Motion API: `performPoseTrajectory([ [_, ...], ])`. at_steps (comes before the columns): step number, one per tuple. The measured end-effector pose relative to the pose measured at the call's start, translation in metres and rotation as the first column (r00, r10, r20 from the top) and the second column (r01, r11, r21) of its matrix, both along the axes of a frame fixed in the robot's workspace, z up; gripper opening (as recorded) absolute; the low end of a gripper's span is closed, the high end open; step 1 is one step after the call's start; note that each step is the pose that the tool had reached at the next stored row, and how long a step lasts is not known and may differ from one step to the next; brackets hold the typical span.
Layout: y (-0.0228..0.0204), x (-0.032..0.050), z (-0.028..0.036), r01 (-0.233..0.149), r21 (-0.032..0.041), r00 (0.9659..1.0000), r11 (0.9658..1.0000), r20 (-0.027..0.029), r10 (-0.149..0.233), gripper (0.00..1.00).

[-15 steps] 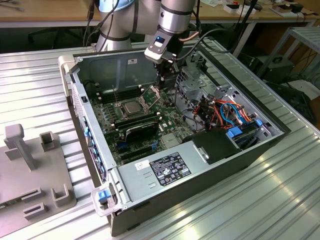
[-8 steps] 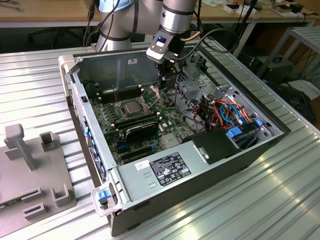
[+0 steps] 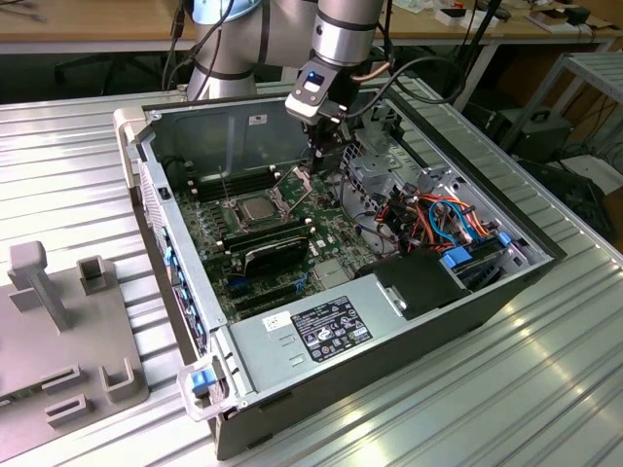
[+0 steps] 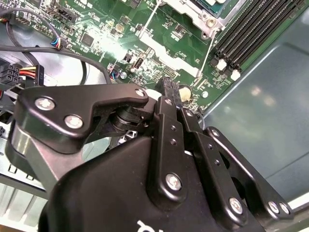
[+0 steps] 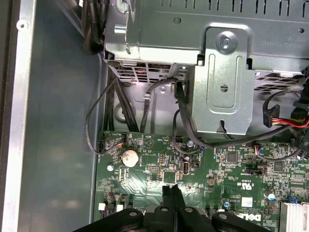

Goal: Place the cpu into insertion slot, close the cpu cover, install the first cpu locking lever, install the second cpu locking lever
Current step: 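Close the cpu cover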

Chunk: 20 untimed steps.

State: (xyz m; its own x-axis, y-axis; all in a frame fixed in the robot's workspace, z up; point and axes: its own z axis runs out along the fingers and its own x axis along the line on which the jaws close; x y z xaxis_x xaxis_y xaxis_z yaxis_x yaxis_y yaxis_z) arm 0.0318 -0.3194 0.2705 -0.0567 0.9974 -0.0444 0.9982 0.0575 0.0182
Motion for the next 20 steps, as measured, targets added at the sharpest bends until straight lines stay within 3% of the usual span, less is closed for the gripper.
performPoseTrajectory([
  [8,0.0001,0.0039,-0.0035,0.0,0.0001,1.0,1.0,0.0,0.0,0.11],
  [11,0.0001,0.004,-0.0079,0.0,0.0001,1.0,1.0,-0.0006,0.0,0.11],
  [14,-0.0002,0.0041,-0.0167,0.0,0.0001,1.0,1.0,-0.0035,0.0,0.11],
  [20,-0.0007,0.0039,-0.0226,0.0,0.0001,1.0,1.0,-0.0072,0.0,0.11],
])
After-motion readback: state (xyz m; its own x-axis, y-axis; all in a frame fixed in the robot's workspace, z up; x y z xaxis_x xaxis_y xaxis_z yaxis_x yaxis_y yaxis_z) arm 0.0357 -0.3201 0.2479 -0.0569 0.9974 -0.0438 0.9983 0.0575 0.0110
